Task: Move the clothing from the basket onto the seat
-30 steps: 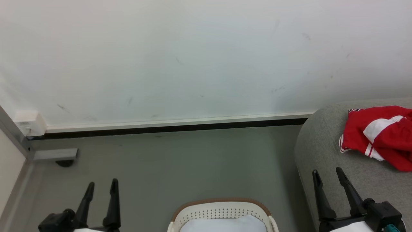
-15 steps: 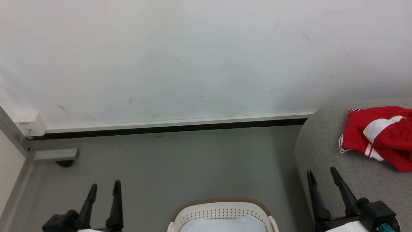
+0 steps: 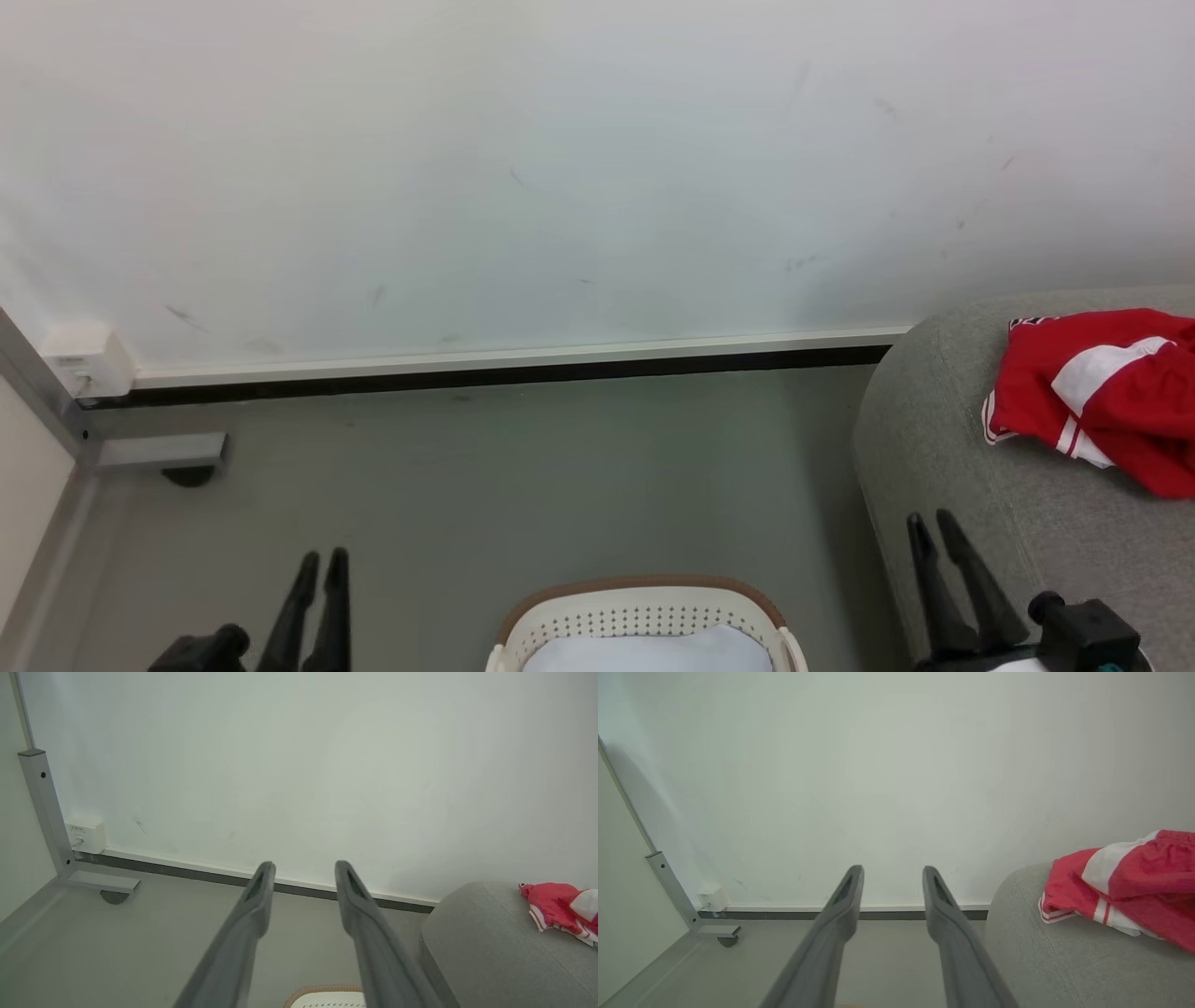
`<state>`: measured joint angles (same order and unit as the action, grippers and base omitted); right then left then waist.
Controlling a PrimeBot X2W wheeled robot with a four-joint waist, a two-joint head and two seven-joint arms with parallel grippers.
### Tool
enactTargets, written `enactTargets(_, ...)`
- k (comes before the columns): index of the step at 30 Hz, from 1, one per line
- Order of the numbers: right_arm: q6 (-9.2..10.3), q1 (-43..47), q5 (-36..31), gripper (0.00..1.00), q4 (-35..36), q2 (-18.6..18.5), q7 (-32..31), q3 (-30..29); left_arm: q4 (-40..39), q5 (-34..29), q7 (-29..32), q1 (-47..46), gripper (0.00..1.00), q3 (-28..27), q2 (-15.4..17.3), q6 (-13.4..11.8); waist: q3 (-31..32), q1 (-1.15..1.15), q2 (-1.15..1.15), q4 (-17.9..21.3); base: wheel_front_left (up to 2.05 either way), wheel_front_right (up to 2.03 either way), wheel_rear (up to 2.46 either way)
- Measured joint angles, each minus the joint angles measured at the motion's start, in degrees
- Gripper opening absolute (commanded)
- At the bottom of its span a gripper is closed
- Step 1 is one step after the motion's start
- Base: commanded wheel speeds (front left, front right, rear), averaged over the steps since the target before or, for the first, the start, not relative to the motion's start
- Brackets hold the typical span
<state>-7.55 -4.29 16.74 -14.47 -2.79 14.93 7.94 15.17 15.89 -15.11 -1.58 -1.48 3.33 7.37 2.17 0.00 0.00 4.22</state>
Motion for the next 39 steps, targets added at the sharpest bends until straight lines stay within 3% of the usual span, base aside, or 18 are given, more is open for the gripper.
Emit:
enactTargets(4,0.00,1.4,1.4,0.00,-1.3,0.0,-0.3,0.1,1.6,0.8,0.8,1.0,0.00,0.0,-0.6,0.0,0.0,0.00,0.00,-0.1,0.00,0.00,0.00)
enactTargets(39,0.00,0.6,34.5,0.00,-0.8,-2.3,-6.5,-2.7,-0.9,32.2,9.3,-0.6,0.00,-2.0,-0.6,-1.4,-0.6,0.00,0.00,-1.2,0.00,0.00,0.00)
